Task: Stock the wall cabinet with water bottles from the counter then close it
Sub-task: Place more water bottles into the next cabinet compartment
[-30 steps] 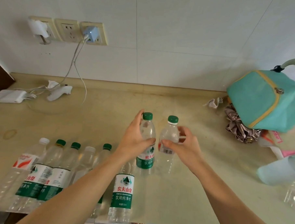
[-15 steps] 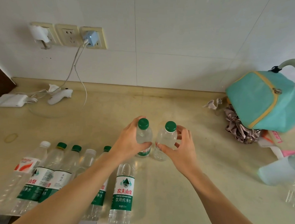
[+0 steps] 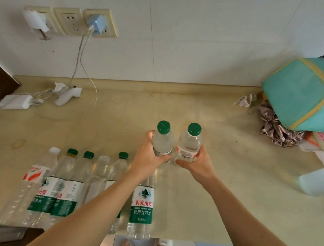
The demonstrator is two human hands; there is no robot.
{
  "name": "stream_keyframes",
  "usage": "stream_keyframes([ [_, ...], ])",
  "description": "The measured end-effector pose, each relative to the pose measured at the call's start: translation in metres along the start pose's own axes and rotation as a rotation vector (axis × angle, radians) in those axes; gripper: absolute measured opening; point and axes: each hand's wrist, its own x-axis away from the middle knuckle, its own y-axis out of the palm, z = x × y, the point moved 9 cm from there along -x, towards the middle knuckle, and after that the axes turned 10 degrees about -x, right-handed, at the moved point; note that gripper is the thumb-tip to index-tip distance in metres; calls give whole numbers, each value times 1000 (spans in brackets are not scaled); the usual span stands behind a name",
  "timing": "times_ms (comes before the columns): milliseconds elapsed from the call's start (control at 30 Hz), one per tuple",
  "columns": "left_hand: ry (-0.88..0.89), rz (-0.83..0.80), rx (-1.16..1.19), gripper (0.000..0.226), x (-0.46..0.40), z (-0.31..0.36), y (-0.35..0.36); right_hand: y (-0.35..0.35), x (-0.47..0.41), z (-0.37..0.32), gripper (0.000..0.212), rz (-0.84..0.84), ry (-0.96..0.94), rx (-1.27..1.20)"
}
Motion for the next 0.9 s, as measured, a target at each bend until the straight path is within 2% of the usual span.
stream_keyframes([
  [233,21,-6,98,77,-10,1,-8,1,6,-22,68,115,-18,43],
  [400,109,93,219,78,-16,28,-56,4,25,-78,66,203,-111,24],
  [633,360,217,323,75,-8,119,-159,24,73,-195,65,267,-327,-49],
  [900,674,332,388,74,38,235,-297,42,150,-356,50,288,-610,-82],
])
